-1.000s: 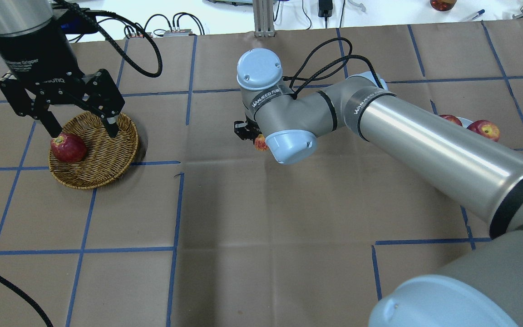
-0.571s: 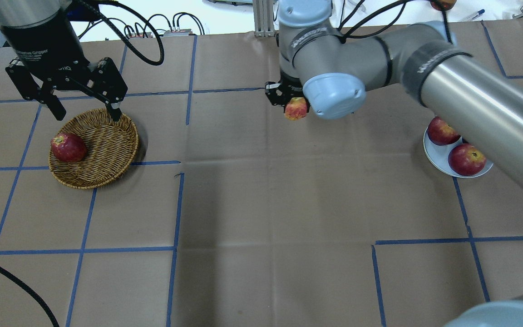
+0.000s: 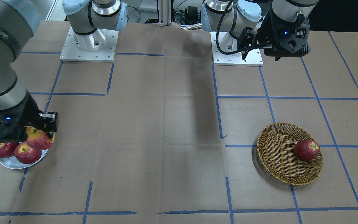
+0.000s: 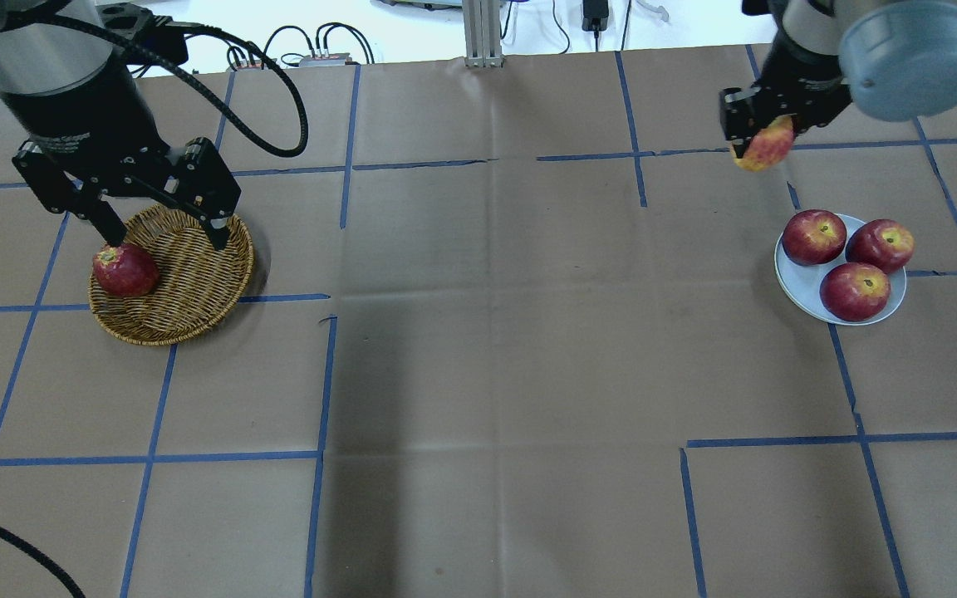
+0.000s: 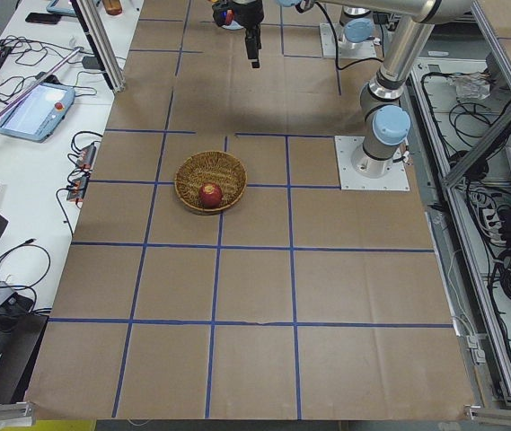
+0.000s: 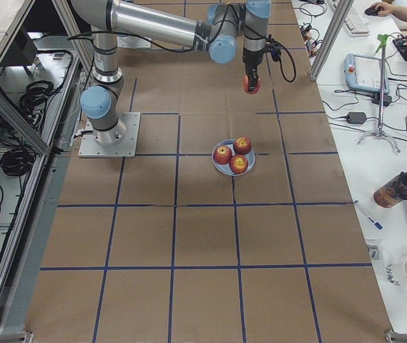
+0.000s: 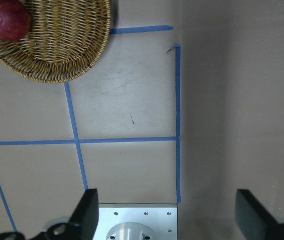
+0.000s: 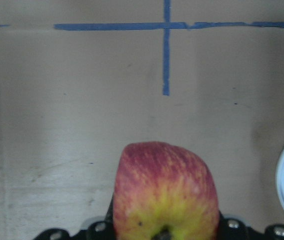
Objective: Transfer apple from basket to plate
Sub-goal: 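Lower the apple onto the white plate and open the right gripper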
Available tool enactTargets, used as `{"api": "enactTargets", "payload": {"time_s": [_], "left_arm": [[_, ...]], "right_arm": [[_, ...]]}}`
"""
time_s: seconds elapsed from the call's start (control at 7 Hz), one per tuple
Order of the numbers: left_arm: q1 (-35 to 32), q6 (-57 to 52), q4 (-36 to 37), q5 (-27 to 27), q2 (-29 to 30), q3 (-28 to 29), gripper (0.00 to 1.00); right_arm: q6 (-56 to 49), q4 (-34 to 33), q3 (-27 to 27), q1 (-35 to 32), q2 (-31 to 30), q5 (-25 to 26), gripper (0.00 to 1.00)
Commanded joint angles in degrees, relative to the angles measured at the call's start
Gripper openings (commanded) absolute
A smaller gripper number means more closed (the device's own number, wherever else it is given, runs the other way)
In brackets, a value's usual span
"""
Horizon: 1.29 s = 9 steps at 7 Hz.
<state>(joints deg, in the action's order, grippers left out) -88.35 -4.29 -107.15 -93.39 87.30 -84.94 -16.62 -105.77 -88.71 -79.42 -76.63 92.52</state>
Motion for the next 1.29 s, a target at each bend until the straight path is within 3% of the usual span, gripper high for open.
{"api": "enactTargets", "payload": {"time_s": [0.0,0.57,1.14], "left_arm": [[0.0,0.0,0.2,0.1,-1.4,-1.3,0.99],[0.3,-0.1,0.0,-0.1,-1.3,-2.2,0.99],[0.3,0.3,-0.3,-0.1,-1.9,-2.2,0.99]], "right_arm": [[-14.0,-1.0,-4.3,9.9,-0.5,-0.6,0.49],[-21.3,-15.6,-15.5,17.0,1.0,-1.2,0.49],[-21.2,-16.3,-16.4,16.9,3.0,-1.2,0.50]]}}
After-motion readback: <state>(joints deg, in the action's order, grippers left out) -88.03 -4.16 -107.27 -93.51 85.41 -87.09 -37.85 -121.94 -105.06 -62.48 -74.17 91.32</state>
